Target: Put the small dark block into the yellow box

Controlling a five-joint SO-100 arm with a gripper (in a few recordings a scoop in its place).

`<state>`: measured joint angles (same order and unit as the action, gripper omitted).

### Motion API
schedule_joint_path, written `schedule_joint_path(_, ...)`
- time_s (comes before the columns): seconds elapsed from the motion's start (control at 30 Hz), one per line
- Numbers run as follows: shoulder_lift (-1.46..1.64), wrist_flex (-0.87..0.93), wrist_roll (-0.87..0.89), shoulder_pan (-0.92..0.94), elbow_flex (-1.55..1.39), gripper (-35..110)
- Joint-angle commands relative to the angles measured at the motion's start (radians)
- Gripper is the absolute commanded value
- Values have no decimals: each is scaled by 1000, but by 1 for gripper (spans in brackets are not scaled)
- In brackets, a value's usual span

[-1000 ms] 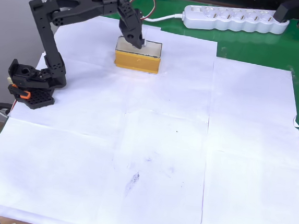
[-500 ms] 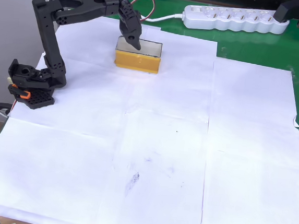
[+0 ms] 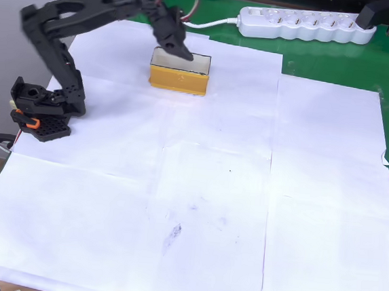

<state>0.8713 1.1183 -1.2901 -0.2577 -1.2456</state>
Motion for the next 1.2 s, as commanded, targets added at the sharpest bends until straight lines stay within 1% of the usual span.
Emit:
schedule_joint_path(0.0,-249,-91,-64,72,181,42)
schedule_joint_path(0.03,-305,-114,-72,97,253,42)
schedule_joint_path(0.07,-353,-118,-81,121,314,38)
schedule_joint_path(0.1,-397,-118,-86,143,370,32)
schedule_joint_path(0.17,-471,-127,-89,181,471,12)
schedule_joint_path(0.2,-500,-137,-89,195,515,5)
schedule_joint_path(0.23,-531,-141,-89,209,557,1)
schedule_joint_path(0.37,-663,-166,-129,241,756,0)
schedule_joint_path(0.6,-890,-144,-204,253,1127,0)
schedule_joint_path(0.73,-960,126,-202,241,1141,0)
schedule_joint_path(0.83,-1011,276,-179,225,1141,0)
schedule_joint_path(0.97,-1040,356,-161,222,1141,0)
schedule_joint_path(1.17,-1060,365,-135,213,1141,0)
